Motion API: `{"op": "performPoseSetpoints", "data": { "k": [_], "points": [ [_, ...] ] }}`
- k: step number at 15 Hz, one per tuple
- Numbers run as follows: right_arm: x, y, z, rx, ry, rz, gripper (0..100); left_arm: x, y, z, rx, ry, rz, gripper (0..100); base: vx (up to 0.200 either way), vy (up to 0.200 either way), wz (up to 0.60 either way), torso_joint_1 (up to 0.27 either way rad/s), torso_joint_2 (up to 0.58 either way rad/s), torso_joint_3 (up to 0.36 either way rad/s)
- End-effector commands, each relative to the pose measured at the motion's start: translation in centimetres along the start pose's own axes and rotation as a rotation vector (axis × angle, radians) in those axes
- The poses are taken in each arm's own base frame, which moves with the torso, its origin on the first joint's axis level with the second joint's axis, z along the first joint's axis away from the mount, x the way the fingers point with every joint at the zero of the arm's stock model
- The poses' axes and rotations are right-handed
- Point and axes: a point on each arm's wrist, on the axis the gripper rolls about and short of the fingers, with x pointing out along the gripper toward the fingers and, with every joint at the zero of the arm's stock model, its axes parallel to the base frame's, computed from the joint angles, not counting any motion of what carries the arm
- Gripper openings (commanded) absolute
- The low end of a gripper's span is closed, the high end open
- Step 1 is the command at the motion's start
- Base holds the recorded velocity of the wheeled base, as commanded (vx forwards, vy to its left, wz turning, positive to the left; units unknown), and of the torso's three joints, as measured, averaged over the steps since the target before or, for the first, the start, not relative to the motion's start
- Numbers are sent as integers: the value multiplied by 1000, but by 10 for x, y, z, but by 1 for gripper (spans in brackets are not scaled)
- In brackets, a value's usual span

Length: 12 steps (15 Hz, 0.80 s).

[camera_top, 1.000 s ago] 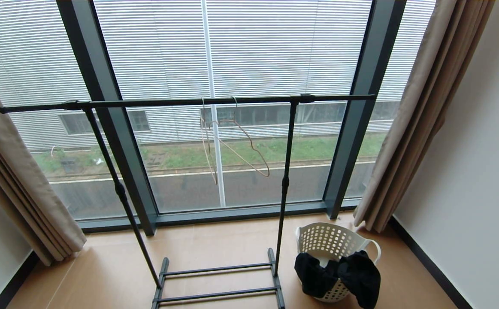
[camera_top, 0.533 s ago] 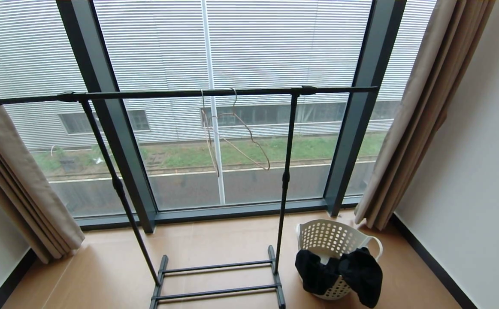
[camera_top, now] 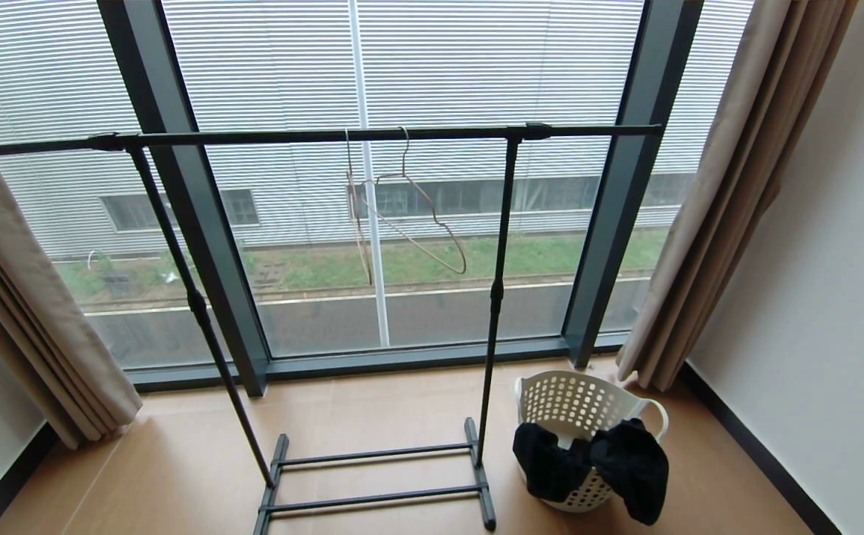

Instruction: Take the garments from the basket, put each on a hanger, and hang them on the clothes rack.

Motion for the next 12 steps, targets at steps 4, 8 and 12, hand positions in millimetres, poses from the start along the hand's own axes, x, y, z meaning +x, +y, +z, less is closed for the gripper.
{"op": "performPoseSetpoints", "data": {
  "k": [4,8,12],
  "points": [
    [0,0,0,0,1,1,100,0,0,0,-16,1,-2,100,0,0,0,-214,510,305],
    [0,0,0,0,1,1,100,0,0,0,-23,-1,-3,100,0,0,0,-215,547,333],
    [0,0,0,0,1,1,100,0,0,0,-28,-1,-3,100,0,0,0,-195,524,323]
  ]
}}
